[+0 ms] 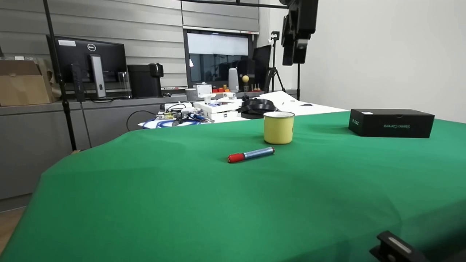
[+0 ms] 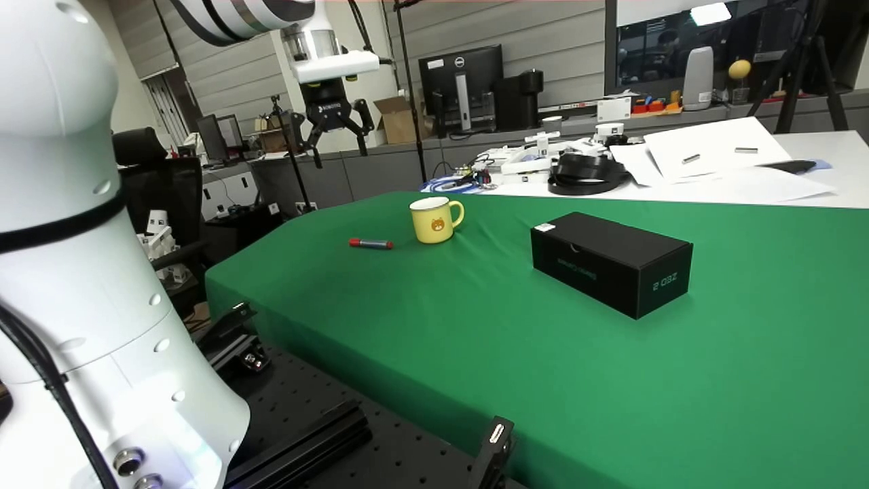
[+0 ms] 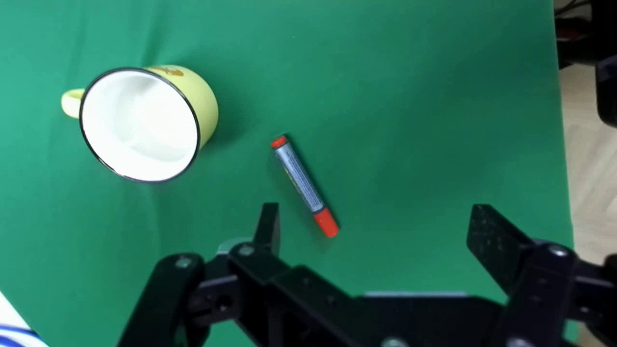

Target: Put the red marker inside the yellow mug

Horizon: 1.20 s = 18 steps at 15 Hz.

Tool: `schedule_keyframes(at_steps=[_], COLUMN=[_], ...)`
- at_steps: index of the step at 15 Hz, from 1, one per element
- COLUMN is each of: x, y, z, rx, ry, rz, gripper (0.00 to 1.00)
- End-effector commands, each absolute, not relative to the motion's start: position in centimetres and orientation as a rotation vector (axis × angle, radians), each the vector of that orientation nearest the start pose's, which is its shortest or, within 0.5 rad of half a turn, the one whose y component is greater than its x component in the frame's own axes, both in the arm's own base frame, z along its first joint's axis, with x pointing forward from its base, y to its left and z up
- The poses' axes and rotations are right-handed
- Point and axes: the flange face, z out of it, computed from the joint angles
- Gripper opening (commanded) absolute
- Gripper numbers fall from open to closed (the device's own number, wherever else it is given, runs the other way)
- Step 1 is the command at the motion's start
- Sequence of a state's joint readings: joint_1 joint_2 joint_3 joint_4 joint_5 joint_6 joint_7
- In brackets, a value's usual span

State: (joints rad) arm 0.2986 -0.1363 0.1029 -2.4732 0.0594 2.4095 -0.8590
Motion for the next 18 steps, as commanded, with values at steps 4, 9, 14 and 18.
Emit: schedule_keyframes(at_steps=[4,9,14,18], x=[43.3,43.3,44.1,45.6], y=[18.5,18.4,19.0,19.8], z=[34.5,34.6,33.5,31.4], rx=[-2.555,-2.556,-2.413,-2.327], ry=[-1.802,-1.801,-2.099,-2.319], rz=[-0.101,-0.104,-0.034,-0.002], gripper=[1.00,1.00,1.00,1.00])
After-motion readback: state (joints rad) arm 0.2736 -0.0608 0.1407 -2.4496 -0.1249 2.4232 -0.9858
